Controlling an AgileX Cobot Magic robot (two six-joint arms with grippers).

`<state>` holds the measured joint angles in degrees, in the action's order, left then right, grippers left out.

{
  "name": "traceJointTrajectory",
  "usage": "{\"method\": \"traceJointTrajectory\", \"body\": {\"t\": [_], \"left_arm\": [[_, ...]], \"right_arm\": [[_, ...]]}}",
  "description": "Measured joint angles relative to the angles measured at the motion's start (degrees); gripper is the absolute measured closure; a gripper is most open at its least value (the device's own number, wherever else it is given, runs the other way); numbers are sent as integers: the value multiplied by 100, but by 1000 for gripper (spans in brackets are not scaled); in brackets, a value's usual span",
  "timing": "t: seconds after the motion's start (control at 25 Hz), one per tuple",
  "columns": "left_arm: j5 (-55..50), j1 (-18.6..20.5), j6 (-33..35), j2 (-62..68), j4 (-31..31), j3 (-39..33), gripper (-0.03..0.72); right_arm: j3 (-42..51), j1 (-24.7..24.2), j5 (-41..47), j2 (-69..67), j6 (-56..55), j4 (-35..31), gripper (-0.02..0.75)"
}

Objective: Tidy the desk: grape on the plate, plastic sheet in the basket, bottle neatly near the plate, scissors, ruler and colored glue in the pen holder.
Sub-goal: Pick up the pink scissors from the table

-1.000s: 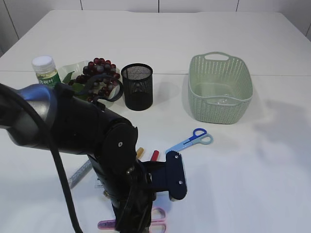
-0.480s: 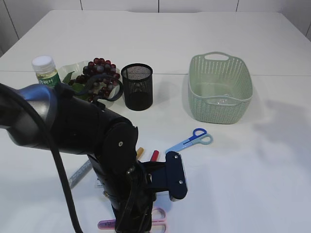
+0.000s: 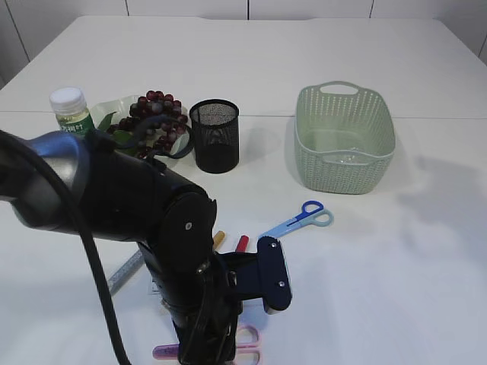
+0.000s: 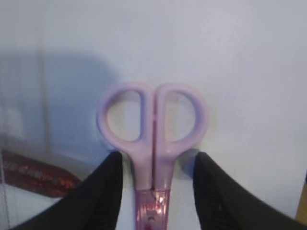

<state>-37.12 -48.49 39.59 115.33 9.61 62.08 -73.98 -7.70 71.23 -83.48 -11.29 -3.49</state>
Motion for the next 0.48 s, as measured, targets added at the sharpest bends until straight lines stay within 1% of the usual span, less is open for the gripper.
{"method": "traceJointTrajectory", "body": {"t": [0.16,0.48], "left_arm": [[-121,80,-48,0,-44,12,327],[-173,90,-79,0,-104,12,328]], "right_arm": [[0,0,0,0,0,0,230],[0,0,0,0,0,0,230]]}}
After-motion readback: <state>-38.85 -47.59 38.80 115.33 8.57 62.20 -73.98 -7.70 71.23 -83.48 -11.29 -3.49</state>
